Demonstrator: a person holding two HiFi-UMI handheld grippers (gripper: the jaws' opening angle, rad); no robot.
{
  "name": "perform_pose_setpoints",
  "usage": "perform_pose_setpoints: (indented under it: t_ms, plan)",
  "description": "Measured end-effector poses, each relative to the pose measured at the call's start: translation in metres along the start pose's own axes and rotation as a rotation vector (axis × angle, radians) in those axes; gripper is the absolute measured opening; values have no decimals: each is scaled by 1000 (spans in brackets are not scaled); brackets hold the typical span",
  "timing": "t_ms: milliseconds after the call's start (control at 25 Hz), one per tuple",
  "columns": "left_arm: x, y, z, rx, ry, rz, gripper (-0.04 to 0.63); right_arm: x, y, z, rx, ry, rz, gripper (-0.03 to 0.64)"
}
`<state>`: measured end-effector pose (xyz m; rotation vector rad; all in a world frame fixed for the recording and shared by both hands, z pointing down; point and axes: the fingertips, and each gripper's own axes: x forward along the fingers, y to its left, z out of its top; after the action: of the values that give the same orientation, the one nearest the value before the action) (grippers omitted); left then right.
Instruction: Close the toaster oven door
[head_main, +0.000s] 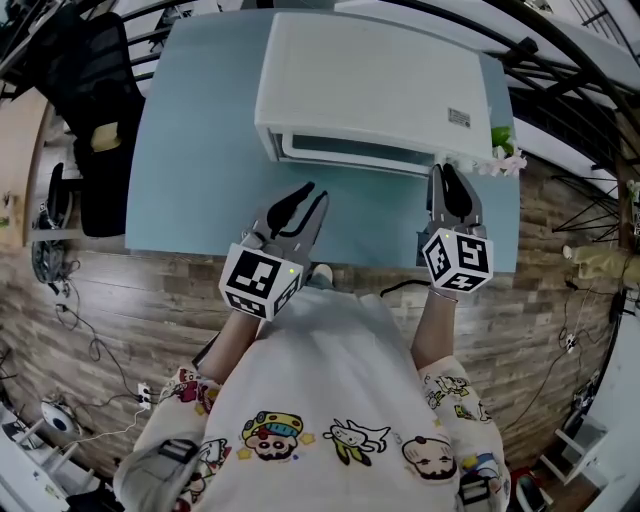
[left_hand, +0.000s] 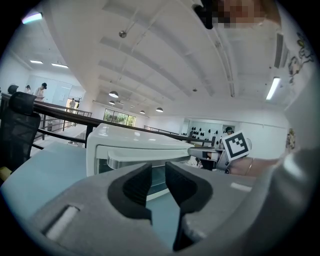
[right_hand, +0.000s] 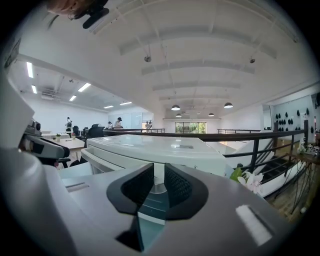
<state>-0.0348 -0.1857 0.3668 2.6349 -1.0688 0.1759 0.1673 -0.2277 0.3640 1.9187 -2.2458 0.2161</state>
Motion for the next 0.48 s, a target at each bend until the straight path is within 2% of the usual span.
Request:
perform_pose_setpoints:
  t_ms: [480]
  plan:
    - [-27,-5,1,2,-29,21,78,-40,30,-2,-11,-20,38,63]
